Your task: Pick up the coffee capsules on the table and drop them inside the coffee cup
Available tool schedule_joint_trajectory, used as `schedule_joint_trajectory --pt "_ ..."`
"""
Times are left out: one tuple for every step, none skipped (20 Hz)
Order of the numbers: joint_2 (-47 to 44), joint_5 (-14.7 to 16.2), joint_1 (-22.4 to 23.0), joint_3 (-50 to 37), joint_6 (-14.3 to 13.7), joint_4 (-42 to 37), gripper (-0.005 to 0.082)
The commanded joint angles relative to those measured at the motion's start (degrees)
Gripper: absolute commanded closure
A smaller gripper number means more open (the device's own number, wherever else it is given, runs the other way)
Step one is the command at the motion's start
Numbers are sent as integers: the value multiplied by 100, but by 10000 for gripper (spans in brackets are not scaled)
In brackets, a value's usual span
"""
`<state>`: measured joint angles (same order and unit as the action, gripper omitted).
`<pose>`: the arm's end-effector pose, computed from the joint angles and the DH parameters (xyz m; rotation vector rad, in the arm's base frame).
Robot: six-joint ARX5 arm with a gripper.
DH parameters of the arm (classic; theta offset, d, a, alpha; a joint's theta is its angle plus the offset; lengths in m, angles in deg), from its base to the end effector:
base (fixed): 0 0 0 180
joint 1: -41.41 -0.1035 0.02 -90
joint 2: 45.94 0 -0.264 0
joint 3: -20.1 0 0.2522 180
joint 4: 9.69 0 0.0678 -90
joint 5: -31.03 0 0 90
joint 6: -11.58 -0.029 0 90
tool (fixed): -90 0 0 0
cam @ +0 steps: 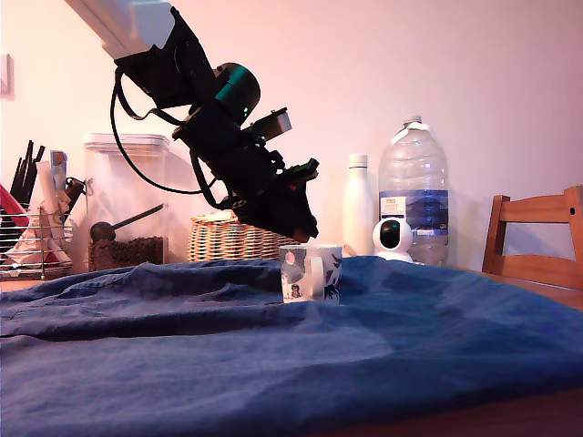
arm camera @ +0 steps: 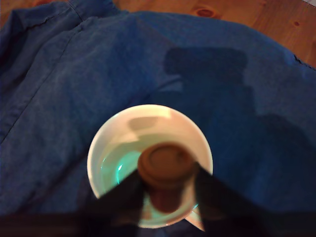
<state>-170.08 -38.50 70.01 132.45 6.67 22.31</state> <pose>0.4197 -0.2404 0.2048 0.1322 0.7501 -0.8468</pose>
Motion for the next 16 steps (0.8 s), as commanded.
schedule_joint_trajectory --pt "-133 0 -11 76 -7 7 277" --pt "-133 2 -11 76 -2 17 274" --pt "-133 0 -11 76 -2 20 274" --pt "-133 0 -11 76 -2 20 274" --pt "-133 0 -11 76 -2 20 275" --pt "-133 0 -11 76 -2 20 294" --pt "-133 2 -11 76 -2 20 329" --pt "-133 2 -11 79 -7 20 378" --pt "-133 4 -11 98 -7 22 440" --pt "-133 7 -11 133 -7 24 522" --pt "-133 7 -11 181 -7 24 617" --pt "-131 7 -11 232 -7 22 717" --pt "-131 9 -11 286 -7 31 789" --pt "-109 11 -11 323 -7 28 790" --pt "-87 24 -11 339 -4 24 790" --pt "-37 31 -11 341 -4 39 790"
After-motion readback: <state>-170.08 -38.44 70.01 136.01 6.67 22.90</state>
